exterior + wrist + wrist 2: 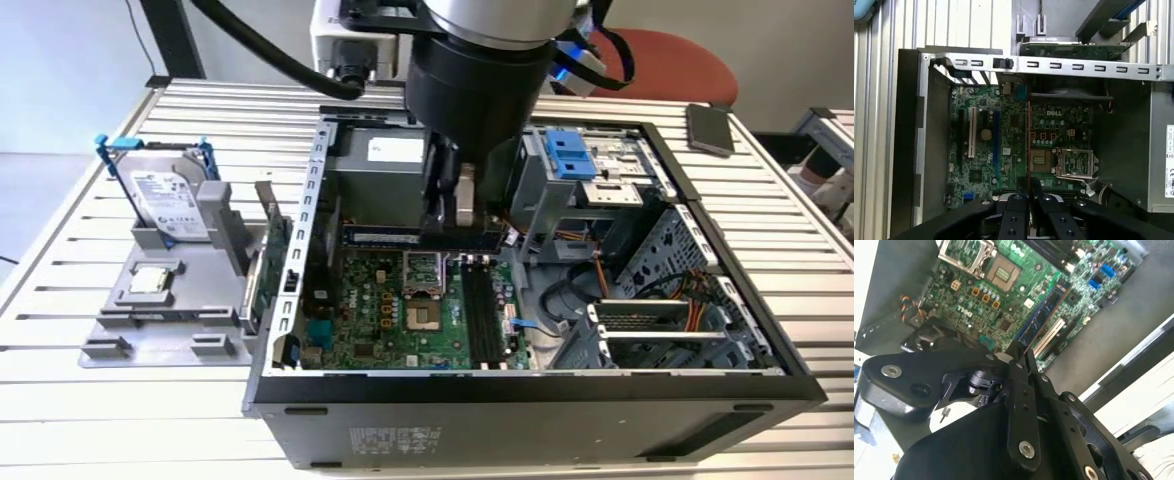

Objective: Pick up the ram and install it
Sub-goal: 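Pick up the ram and move it above insertion slot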

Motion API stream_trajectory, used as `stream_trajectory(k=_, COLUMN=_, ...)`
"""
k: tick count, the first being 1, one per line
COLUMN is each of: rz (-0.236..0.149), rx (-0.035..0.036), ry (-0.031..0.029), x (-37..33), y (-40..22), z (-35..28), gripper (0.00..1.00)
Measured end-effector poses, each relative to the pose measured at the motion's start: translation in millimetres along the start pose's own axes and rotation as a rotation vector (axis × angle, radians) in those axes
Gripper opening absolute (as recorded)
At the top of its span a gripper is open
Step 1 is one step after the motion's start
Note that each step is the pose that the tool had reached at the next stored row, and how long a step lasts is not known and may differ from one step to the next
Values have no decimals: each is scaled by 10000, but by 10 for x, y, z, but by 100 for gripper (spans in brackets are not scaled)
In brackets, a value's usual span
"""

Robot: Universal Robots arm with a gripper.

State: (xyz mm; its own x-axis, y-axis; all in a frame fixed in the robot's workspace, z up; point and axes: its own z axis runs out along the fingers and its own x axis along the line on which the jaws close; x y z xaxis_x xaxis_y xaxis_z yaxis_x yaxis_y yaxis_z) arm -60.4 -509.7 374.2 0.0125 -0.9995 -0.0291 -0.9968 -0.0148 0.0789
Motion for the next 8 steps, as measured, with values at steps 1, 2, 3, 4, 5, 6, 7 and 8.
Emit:
stream_trajectory(k=1, rz=1, rx=-13, ry=-1, x=1, y=-45, z=-3, gripper=0)
stream_trajectory(k=2, rz=2, rx=-28, ry=0, x=2, y=-92, z=-7, gripper=0)
stream_trajectory(k=3, rz=1, rx=-42, ry=0, x=3, y=-140, z=-11, gripper=0)
stream_trajectory(k=4, rz=2, rx=-55, ry=-1, x=4, y=-185, z=-15, gripper=0)
stream_trajectory(k=5, rz=3, rx=-69, ry=1, x=5, y=-229, z=-19, gripper=0)
stream_trajectory(k=6, rz=3, rx=-82, ry=0, x=6, y=-273, z=-22, gripper=0)
stream_trajectory(k=7, rz=2, rx=-96, ry=-2, x=7, y=-320, z=-25, gripper=0)
stream_trajectory(k=8, rz=4, rx=-110, ry=-2, x=8, y=-365, z=-29, gripper=0)
